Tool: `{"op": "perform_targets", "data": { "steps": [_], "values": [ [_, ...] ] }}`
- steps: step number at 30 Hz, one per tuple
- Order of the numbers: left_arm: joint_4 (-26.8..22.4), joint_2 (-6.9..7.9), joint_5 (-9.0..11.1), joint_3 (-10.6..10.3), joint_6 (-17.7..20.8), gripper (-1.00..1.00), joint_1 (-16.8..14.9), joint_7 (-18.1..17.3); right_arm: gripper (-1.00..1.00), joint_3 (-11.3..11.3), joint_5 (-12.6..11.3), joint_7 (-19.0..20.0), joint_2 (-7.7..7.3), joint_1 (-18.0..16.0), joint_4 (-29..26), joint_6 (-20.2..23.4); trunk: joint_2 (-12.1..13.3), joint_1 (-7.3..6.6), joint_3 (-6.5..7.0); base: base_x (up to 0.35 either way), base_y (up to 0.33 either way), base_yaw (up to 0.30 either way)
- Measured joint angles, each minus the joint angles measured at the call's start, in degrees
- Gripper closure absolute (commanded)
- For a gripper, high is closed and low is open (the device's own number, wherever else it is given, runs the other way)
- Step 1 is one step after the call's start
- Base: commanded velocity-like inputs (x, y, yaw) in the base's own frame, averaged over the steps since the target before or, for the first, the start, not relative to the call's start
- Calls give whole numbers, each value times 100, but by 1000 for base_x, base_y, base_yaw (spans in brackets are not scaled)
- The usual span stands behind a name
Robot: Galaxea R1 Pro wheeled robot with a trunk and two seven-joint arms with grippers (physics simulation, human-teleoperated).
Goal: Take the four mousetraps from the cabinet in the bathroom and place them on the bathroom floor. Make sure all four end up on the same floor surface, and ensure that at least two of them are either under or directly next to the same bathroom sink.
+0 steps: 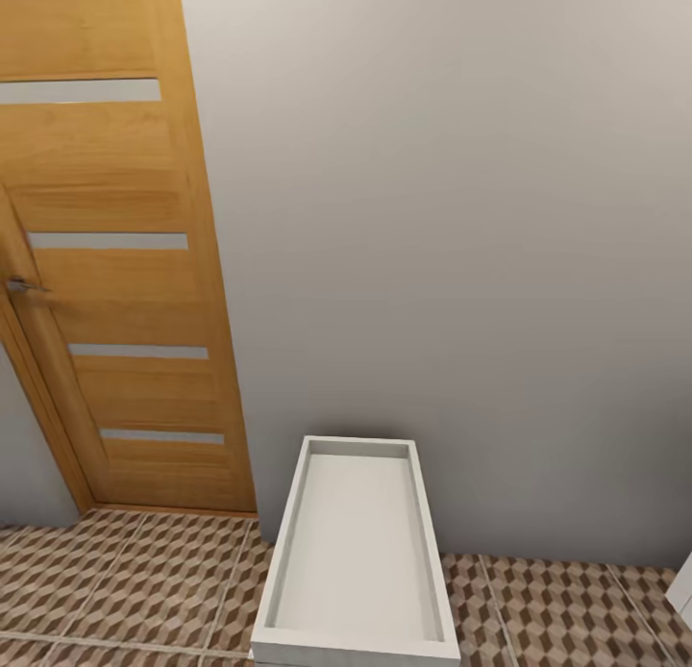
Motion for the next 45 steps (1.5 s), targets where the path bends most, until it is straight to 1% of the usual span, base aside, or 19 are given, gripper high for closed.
{"op": "perform_targets", "data": {
  "steps": [21, 23, 32, 45],
  "values": [
    [0, 0, 0, 0, 0, -100, 1, 0, -100, 12, 20, 27, 6, 0, 0, -5, 0, 0, 0, 0, 0, 20],
    [-3, -21, 29, 18, 4, -100, 2, -1, -100, 12, 21, 31, 0, 0, 0, -7, 0, 0, 0, 0, 0, 254],
    [-1, -61, 42, 33, 40, -100, 3, -9, -100, 12, 19, 27, 0, 0, 0, -6, 0, 0, 0, 0, 0, 268],
    [35, -59, 66, 37, 62, -100, 1, -5, -100, 12, 18, 23, 10, 0, 0, -6, 0, 0, 0, 0, 0, 273]
  ]
}}
